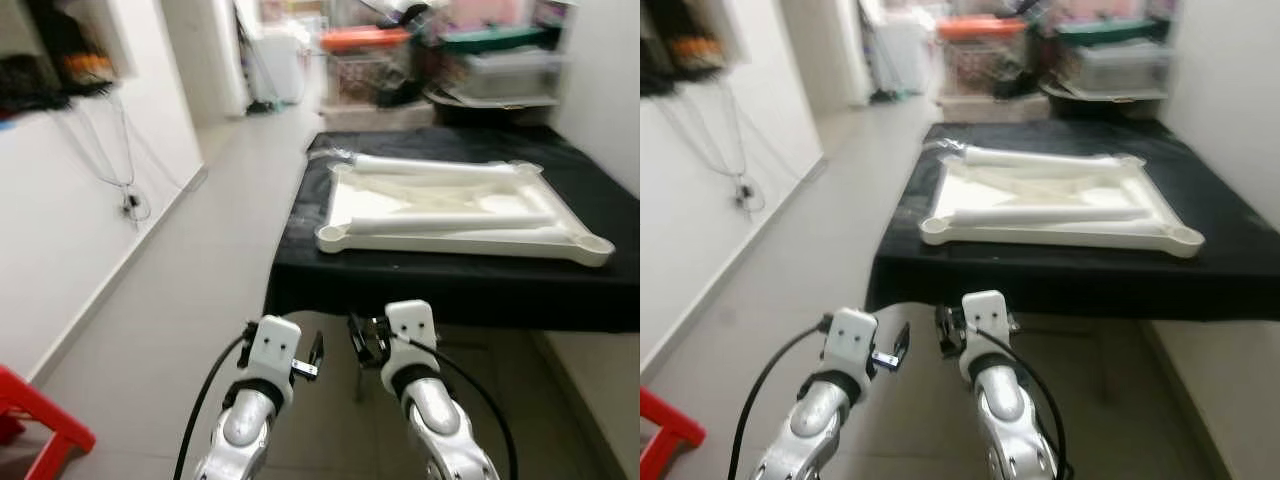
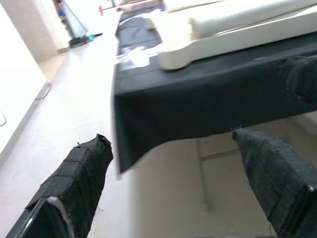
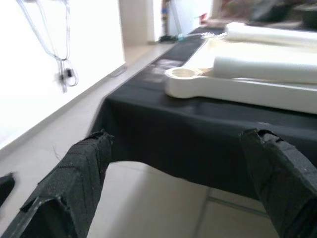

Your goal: Building children table

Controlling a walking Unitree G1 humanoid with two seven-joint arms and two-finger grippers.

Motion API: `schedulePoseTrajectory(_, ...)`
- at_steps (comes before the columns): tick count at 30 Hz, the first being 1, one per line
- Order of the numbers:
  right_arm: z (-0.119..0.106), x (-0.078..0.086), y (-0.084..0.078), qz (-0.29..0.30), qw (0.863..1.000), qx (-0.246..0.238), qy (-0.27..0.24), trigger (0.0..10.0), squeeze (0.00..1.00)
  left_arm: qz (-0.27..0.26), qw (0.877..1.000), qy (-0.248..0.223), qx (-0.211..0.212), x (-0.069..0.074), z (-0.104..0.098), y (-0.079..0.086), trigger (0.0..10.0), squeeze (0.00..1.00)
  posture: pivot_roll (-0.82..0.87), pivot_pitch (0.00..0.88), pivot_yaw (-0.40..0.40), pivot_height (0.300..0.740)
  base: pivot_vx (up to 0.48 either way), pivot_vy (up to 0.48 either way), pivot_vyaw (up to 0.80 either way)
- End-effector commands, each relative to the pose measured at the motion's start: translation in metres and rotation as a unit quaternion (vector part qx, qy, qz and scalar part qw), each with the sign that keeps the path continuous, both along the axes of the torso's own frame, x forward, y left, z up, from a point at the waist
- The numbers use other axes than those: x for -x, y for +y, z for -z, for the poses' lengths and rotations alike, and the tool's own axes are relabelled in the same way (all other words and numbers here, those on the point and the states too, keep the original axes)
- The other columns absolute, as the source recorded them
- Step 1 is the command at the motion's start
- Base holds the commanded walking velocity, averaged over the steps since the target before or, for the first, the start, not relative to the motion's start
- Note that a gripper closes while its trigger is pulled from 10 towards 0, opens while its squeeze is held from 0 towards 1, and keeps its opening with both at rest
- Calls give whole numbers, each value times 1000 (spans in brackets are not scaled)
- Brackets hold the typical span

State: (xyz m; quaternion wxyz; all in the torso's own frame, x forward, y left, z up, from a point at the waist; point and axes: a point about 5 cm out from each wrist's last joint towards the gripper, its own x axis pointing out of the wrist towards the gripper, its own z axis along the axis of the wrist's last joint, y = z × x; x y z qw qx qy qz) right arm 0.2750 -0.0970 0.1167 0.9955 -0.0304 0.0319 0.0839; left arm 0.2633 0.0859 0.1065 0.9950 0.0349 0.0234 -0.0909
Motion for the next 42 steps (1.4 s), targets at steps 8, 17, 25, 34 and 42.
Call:
schedulePoseTrajectory(8,-24,-4,-1,-2,998,-31,-63,10000,0,0,999,-48,1,-7,-22,-3,10000,0,34,0,10,740,375,0,-200)
schedulePoseTrajectory(17,-50,-14,-6,20,992,-25,-120,10000,0,-46,992,-118,7,-23,-63,14,10000,0,43,0,1,740,391,0,0)
schedulePoseTrajectory(25,-50,-14,-9,30,991,-25,-125,10000,0,-55,990,-125,17,-26,-70,18,10000,0,41,0,1,740,270,0,0)
schedulePoseTrajectory(34,-46,-12,-11,36,992,-21,-120,10000,0,-71,989,-125,14,-32,-74,30,10000,0,45,0,4,740,0,0,0)
schedulePoseTrajectory(42,-39,-7,-12,40,993,-17,-107,10000,0,-11,995,-92,-20,-53,-80,43,10000,0,48,0,14,740,0,0,-497)
